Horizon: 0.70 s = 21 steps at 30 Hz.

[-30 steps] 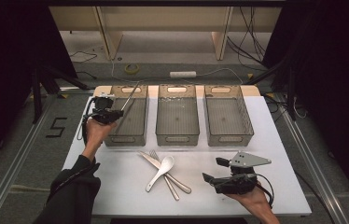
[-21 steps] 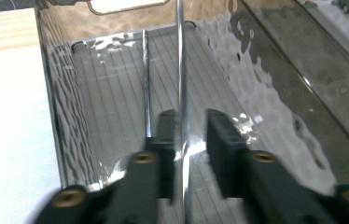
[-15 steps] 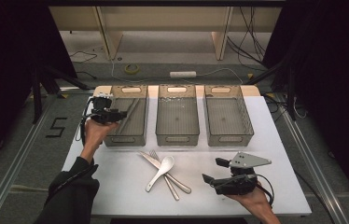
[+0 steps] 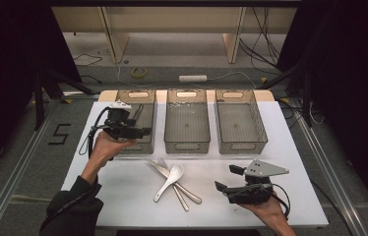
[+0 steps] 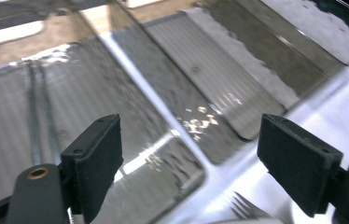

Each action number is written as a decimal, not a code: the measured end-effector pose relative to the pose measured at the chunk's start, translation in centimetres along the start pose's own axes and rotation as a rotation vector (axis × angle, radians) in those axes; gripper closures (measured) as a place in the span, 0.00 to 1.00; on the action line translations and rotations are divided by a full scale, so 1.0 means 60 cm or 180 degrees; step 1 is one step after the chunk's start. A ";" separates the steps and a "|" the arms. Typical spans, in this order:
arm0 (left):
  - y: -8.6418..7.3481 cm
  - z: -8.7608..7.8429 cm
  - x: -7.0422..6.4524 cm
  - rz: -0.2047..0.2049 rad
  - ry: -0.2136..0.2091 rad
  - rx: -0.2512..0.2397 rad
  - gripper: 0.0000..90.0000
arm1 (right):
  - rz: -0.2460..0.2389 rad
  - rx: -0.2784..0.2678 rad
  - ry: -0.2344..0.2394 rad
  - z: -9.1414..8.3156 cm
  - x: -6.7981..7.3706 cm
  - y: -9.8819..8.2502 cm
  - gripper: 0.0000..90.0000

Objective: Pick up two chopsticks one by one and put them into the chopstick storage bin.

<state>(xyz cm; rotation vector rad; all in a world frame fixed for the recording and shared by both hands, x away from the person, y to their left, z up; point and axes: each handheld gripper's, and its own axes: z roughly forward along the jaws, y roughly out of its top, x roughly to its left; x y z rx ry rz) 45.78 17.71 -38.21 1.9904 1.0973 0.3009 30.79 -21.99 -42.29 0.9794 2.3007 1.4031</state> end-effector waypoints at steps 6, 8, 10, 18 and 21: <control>-0.011 -0.006 -0.027 0.0088 -0.0085 0.0109 0.22 | 0.0006 -0.0018 -0.0005 -0.001 0.000 0.000 0.27; -0.015 -0.008 -0.034 0.0119 -0.0102 0.0134 0.22 | 0.0015 -0.0019 0.0002 -0.001 -0.001 0.000 0.27; -0.017 -0.011 -0.041 0.0133 -0.0123 0.0147 0.21 | 0.0011 -0.0012 0.0001 -0.001 0.000 0.000 0.27; -0.025 -0.017 -0.067 0.0235 -0.0188 0.0227 0.21 | 0.0010 -0.0012 -0.0003 -0.001 0.000 0.000 0.27; -0.029 -0.017 -0.075 0.0274 -0.0214 0.0291 0.21 | 0.0009 -0.0008 -0.0001 -0.001 -0.001 0.000 0.27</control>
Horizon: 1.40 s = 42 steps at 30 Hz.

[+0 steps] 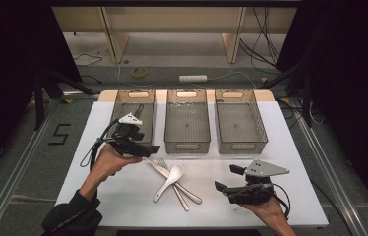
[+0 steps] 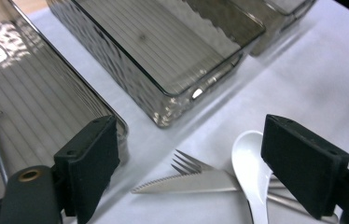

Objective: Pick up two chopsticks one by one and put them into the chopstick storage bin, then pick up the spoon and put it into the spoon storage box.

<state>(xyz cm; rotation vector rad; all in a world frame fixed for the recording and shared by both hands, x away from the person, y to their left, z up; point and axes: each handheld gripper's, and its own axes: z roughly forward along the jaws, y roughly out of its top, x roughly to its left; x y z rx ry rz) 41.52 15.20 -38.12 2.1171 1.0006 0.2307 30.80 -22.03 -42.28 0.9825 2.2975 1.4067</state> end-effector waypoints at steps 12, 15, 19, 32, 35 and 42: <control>-0.024 0.017 -0.036 0.0071 -0.0046 0.0239 0.20 | 0.0012 -0.0015 -0.0005 0.000 -0.002 0.000 0.27; -0.029 0.020 -0.041 0.0075 -0.0047 0.0268 0.19 | 0.0005 -0.0026 -0.0008 -0.001 -0.003 -0.001 0.27; -0.033 0.022 -0.048 0.0068 -0.0069 0.0301 0.19 | 0.0022 -0.0031 -0.0004 -0.001 -0.005 -0.002 0.27; -0.050 0.037 -0.071 0.0157 -0.0089 0.0594 0.19 | 0.0038 -0.0031 -0.0003 -0.002 -0.008 -0.004 0.27; -0.055 0.040 -0.076 0.0179 -0.0085 0.0666 0.19 | 0.0031 -0.0015 -0.0001 -0.001 -0.006 -0.004 0.27; -0.066 0.053 -0.081 0.0176 -0.0069 0.0828 0.19 | 0.0021 -0.0005 0.0000 0.000 -0.005 -0.004 0.27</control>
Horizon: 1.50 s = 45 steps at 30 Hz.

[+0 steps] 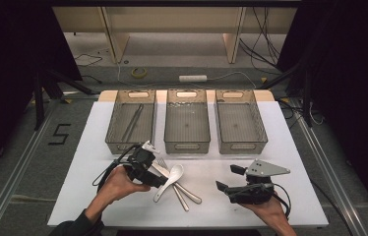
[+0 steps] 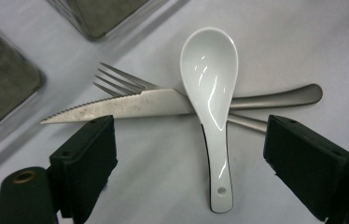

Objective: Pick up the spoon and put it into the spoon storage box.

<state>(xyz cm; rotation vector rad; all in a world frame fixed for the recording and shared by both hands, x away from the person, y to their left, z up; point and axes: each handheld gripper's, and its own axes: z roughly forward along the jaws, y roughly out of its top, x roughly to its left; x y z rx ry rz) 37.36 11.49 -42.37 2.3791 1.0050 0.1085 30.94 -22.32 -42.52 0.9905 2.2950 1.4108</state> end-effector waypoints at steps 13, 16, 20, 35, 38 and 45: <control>-0.011 0.028 -0.022 0.0163 -0.0018 0.0342 0.23 | -0.0024 0.0028 0.0005 0.001 0.000 0.000 0.27; -0.015 0.032 -0.027 0.0201 -0.0039 0.0413 0.26 | -0.0040 0.0047 0.0003 0.003 0.002 0.000 0.27; -0.017 0.038 -0.034 0.0256 -0.0072 0.0418 0.34 | -0.0044 0.0054 0.0002 0.003 0.005 0.000 0.27; -0.010 0.063 -0.044 0.0354 -0.0009 0.0395 0.63 | -0.0056 0.0081 0.0011 0.007 0.007 0.000 0.27; -0.009 0.067 -0.042 0.0326 -0.0012 0.0403 0.67 | -0.0055 0.0080 0.0012 0.006 0.007 0.000 0.27; -0.009 0.081 -0.039 0.0340 0.0060 0.0488 0.73 | -0.0047 0.0079 0.0010 0.007 0.007 0.000 0.28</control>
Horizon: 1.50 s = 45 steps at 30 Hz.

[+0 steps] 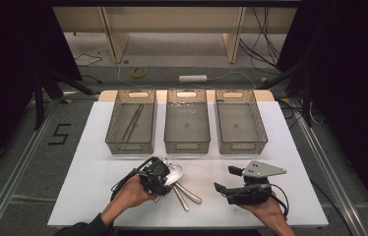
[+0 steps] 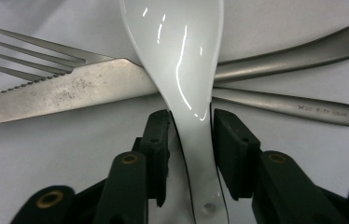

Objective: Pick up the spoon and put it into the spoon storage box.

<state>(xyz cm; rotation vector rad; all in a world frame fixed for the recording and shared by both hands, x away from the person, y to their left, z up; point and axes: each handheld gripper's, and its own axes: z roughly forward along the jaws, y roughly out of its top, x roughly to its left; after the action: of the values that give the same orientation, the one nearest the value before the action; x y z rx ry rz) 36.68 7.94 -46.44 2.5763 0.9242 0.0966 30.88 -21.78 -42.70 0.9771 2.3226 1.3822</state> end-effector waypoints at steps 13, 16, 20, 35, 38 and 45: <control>-0.003 -0.010 0.011 -0.0032 0.0025 -0.0179 0.82 | 0.0006 -0.0003 -0.0002 0.000 -0.001 0.000 0.28; -0.005 -0.016 0.016 -0.0055 0.0000 -0.0216 0.82 | 0.0014 -0.0007 0.0000 -0.001 -0.001 0.000 0.28; -0.008 -0.024 0.022 -0.0108 -0.0010 -0.0297 0.83 | 0.0021 -0.0015 0.0001 -0.001 -0.002 0.000 0.28; -0.007 -0.065 0.032 -0.0220 -0.0119 -0.0582 0.83 | 0.0024 -0.0009 -0.0014 -0.001 -0.002 -0.001 0.28; -0.005 -0.078 0.035 -0.0245 -0.0113 -0.0675 0.83 | 0.0022 -0.0020 -0.0008 -0.002 -0.002 0.000 0.28; 0.000 -0.108 0.052 -0.0348 -0.0038 -0.0887 0.83 | 0.0026 -0.0018 -0.0012 -0.002 -0.002 -0.001 0.28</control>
<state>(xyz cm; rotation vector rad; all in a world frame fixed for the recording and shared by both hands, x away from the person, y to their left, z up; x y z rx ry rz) 37.83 12.15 -40.69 2.2649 0.9709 0.1664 30.89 -21.97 -42.67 0.9878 2.3133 1.3879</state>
